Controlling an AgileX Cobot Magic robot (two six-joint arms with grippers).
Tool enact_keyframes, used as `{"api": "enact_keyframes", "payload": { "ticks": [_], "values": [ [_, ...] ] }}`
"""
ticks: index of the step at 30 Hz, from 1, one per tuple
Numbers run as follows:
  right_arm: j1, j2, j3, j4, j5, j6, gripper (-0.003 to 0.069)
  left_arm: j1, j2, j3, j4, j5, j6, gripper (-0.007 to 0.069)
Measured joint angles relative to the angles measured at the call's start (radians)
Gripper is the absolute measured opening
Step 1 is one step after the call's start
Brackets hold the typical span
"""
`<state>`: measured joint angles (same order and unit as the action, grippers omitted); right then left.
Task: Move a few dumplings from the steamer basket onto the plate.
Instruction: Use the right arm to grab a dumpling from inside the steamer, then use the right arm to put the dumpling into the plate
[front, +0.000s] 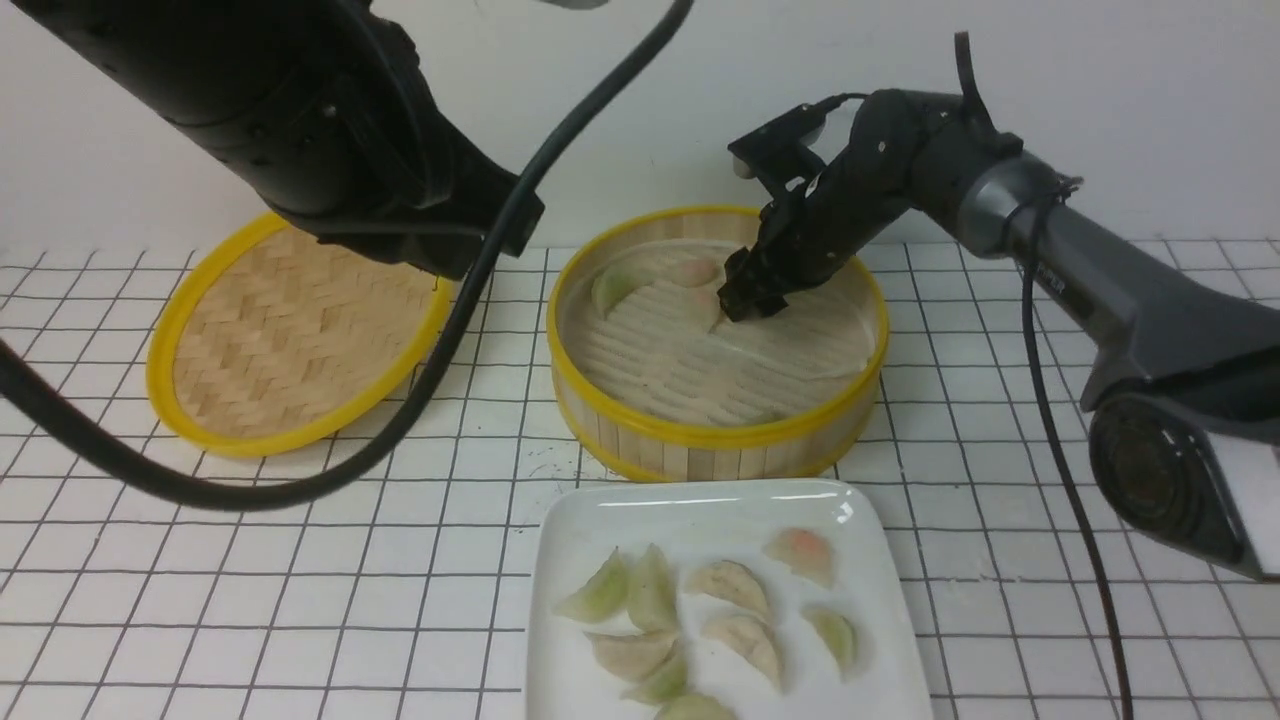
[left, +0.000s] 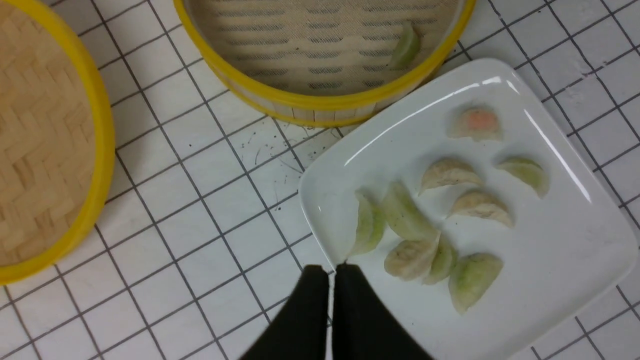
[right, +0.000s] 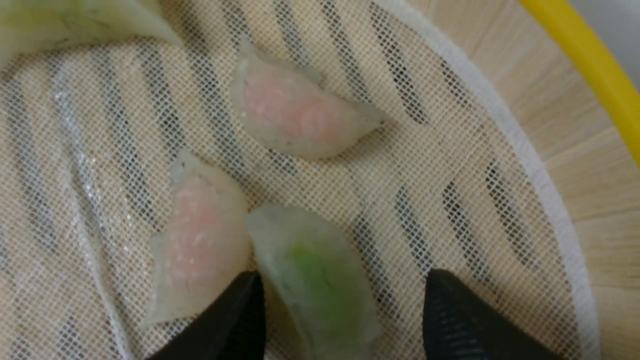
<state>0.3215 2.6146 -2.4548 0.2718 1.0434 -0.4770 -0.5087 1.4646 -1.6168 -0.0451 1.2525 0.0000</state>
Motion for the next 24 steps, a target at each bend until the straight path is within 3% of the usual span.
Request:
{"api": "enact_keyframes", "payload": {
  "ticks": [1,4,8,14,20,24],
  "values": [
    [0.001,0.000,0.000,-0.003,0.000,0.005,0.0374,0.000,0.000,0.003,0.001,0.000,0.000,-0.0006],
    [0.006,0.006,-0.025,-0.034,0.025,0.069,0.0191,0.000,0.000,0.041,0.025,0.000,0.000,-0.0006],
    [0.006,0.025,-0.137,-0.052,0.178,0.125,0.0187,0.000,0.000,0.077,0.063,0.000,-0.007,-0.0006],
    [0.006,-0.059,-0.190,-0.068,0.202,0.294,0.0188,0.001,0.000,0.081,0.113,0.000,-0.019,-0.0006],
    [0.006,-0.343,0.152,-0.046,0.201,0.332,0.0188,0.001,-0.021,0.081,0.135,0.000,-0.050,-0.0006],
    [0.023,-0.625,0.590,-0.009,0.201,0.332,0.0188,0.001,-0.066,0.081,0.134,0.000,-0.062,-0.0006]
  ]
}}
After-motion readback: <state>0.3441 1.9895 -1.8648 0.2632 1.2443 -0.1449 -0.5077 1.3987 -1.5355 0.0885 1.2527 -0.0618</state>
